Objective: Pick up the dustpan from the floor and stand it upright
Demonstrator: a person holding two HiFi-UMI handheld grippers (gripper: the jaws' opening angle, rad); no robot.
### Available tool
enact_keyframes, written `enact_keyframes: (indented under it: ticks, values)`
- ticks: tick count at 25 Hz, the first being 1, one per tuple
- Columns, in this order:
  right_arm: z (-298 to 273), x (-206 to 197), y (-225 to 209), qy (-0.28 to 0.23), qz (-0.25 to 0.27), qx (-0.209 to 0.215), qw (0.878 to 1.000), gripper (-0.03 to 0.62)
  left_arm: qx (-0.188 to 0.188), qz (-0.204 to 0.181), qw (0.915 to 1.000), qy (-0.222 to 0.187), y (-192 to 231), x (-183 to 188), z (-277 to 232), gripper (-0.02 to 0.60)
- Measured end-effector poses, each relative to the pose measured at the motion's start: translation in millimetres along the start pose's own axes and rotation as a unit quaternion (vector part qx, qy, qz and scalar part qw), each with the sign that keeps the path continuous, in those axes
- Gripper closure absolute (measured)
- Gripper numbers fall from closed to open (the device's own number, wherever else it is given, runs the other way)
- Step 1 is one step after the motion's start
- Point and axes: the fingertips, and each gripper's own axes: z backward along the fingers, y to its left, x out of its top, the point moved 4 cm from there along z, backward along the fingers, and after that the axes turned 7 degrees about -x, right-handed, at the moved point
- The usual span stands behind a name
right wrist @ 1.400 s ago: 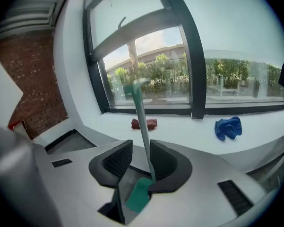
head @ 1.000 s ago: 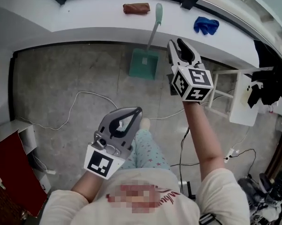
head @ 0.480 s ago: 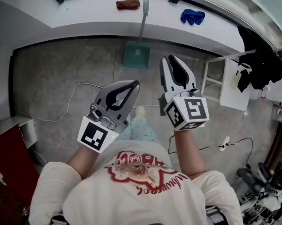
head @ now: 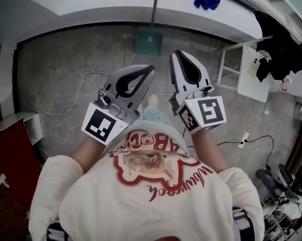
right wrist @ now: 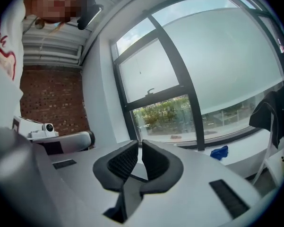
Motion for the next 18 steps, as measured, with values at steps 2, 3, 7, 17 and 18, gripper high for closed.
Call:
enact_keyframes:
  ticks: [2,3,7,17,18]
  values:
    - [6.1,-2.4,8.8,0.002,-0.002,0.008,1.000,0.554,0.007,0.002,0.9999,-0.009,-3.0,5.0,0.9,0.563]
    - [8.5,-2.2,13.0,0.000,0.000,0.011,1.000,0.556,0.010,0.001,0.9999,-0.012,-3.9,7.4,1.6,0.563]
    - [21.0,4.5,24.0,-0.015,0.018,0.021,0.999,0.565,0.019,-0.008,0.9995,-0.022,-9.0,14.1,5.4,0.563]
    - [48.6,-4.9,14.5,-0.047,0.023,0.031,0.998,0.569,0.047,-0.006,0.9980,-0.041,-35.2,5.2,10.8,0.563]
    - [49.9,-8.0,15.7,-0.050,0.027,0.030,0.998,0.569,0.050,-0.003,0.9978,-0.043,-37.3,2.8,12.8,0.563]
